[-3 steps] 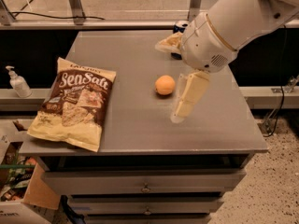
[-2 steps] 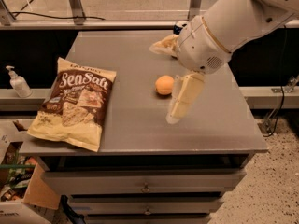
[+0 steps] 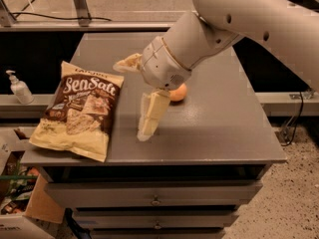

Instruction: Pick brown chip bag

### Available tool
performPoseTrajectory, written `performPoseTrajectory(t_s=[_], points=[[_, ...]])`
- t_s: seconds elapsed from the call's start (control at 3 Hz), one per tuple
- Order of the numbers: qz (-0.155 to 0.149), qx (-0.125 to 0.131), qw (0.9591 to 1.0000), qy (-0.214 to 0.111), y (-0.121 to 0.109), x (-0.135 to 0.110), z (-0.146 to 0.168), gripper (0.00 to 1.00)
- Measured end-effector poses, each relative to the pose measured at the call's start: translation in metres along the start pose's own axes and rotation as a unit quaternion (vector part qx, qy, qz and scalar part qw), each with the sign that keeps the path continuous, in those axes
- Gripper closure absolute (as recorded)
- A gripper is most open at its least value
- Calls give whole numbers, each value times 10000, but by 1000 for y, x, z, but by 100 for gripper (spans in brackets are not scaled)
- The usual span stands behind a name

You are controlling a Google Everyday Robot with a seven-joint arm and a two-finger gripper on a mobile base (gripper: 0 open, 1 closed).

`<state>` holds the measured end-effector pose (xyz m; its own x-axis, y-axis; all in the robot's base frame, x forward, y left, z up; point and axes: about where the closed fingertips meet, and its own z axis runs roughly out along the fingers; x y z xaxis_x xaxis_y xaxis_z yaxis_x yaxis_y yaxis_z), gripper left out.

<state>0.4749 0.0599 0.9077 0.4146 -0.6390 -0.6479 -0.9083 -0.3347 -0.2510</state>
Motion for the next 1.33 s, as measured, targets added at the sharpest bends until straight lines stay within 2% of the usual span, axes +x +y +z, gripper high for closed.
performPoseTrajectory(t_s=[0.33,0.67,1.0,1.33], points=[[-444,-226,9986,-187,-12,-20,39,0],[-919,-334,9952,-64,-20,-29,69,0],[-1381,-356,9894,266,-30,-31,96,0],[-1641,-391,9839,582,-43,-29,118,0]])
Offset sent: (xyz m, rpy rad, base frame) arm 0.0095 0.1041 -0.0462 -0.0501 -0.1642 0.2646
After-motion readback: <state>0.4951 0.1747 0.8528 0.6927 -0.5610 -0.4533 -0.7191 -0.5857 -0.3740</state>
